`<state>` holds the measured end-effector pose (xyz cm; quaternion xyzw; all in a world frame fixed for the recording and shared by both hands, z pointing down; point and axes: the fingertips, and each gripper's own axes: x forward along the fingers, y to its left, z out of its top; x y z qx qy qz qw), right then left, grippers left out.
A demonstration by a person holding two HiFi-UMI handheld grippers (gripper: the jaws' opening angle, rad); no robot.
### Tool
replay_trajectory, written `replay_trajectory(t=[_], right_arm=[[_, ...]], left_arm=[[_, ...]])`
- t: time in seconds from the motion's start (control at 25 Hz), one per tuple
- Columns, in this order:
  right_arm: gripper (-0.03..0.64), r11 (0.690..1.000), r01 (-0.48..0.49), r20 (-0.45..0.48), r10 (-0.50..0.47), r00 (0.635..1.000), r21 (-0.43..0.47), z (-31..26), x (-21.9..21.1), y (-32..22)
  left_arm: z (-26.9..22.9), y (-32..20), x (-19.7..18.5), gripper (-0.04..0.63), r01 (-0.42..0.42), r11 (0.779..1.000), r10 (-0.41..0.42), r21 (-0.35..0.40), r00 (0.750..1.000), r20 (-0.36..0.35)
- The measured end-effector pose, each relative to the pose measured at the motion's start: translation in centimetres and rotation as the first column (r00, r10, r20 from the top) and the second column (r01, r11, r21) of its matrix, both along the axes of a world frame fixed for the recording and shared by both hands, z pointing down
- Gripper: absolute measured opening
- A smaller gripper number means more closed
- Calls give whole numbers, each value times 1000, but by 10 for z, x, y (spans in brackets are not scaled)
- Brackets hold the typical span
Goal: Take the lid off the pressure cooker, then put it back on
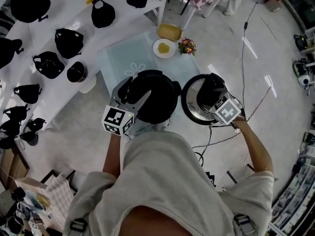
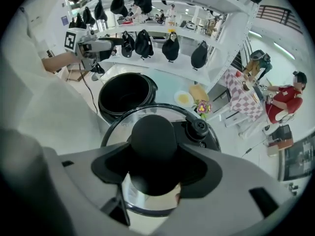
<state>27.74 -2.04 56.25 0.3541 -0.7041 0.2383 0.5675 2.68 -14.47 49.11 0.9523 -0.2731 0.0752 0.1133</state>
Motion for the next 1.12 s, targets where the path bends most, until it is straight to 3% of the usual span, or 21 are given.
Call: replay_trajectory(t=[0.32, 0.64, 1.12], right_arm=[[278, 989, 150, 32, -150, 988, 10, -3, -68, -38], [276, 956, 293, 93, -292, 952, 4, 8, -151, -65], [276, 932, 363, 176, -360, 916, 11, 29, -242, -77]], left_arm=[[-2, 1, -42, 330, 97, 995, -97, 0, 995, -7], [1, 4, -108, 331, 219, 976, -219, -6, 976, 5], [7, 13, -180, 330, 318, 948, -317, 0, 948, 34]])
